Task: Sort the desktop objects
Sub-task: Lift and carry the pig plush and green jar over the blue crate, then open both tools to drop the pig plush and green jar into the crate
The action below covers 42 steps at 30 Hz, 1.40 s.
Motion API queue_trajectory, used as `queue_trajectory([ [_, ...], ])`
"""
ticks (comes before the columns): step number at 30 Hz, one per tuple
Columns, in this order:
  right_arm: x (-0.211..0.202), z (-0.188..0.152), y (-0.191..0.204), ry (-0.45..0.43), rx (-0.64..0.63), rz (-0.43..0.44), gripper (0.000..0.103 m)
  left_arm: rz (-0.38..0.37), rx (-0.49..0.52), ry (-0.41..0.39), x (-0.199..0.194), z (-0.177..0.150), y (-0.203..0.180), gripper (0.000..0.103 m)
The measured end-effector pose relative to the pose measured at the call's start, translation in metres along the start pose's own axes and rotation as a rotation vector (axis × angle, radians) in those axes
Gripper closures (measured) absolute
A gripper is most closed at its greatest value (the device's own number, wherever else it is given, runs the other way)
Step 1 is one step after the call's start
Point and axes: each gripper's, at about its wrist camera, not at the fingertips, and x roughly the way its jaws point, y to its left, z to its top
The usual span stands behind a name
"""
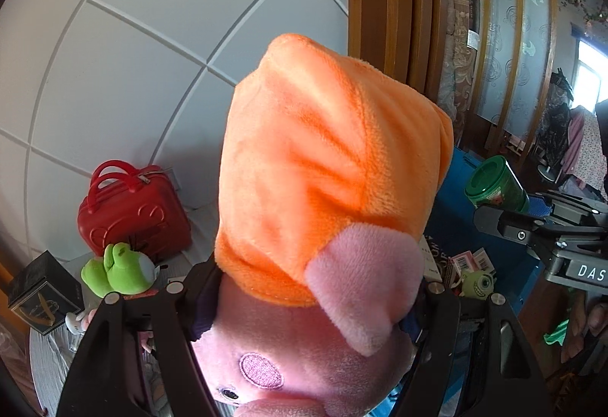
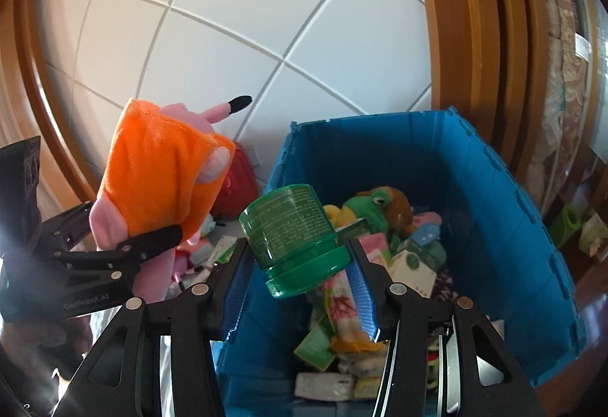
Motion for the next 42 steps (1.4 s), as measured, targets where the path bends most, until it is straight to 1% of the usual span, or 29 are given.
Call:
queue_trajectory([
  [9,-0.001,-0.002,-0.058,-0.007,0.075,-0.084,0.055,-0.061,0.049,0.017,0.029,0.03,-0.041,0.03],
  [15,0.002,0.0,-0.094,-0.004,0.117,-0.139,0.055,-0.115,0.107,0.035,0.043,0.044,-0.073,0.03],
  [20,0.007,-0.003,-0.111,0.006,0.135,-0.169,0.055,-0.16,0.143,0.053,0.056,0.054,-0.096,0.03],
  [24,0.014,-0.004,-0.12,0.022,0.145,-0.188,0.055,-0.191,0.128,0.065,0.066,0.06,-0.103,0.03],
  [25,0.016,-0.005,-0.122,0.025,0.147,-0.193,0.055,-0.2,0.119,0.07,0.069,0.062,-0.103,0.029],
  [26,0.017,-0.005,-0.124,0.028,0.149,-0.2,0.054,-0.207,0.114,0.077,0.073,0.063,-0.103,0.025],
  [27,0.018,-0.005,-0.125,0.027,0.153,-0.216,0.052,-0.202,0.113,0.082,0.075,0.064,-0.103,0.019],
  [28,0.018,-0.004,-0.127,0.026,0.156,-0.24,0.045,-0.191,0.109,0.081,0.076,0.064,-0.102,0.016],
  [29,0.019,-0.003,-0.129,0.025,0.16,-0.261,0.015,-0.177,0.096,0.072,0.076,0.064,-0.098,0.008],
  [30,0.018,-0.002,-0.13,0.016,0.164,-0.277,0.002,-0.164,0.076,0.06,0.075,0.064,-0.092,0.001],
  [32,0.017,-0.001,-0.131,0.001,0.167,-0.298,0.0,-0.14,0.033,0.054,0.074,0.062,-0.076,0.001],
  [35,0.019,-0.001,-0.128,0.006,0.158,-0.292,0.0,-0.11,-0.006,0.055,0.073,0.055,-0.052,0.001],
  [42,0.027,0.001,-0.1,0.018,0.126,-0.259,0.0,-0.077,-0.051,0.066,0.063,0.027,-0.018,0.001],
])
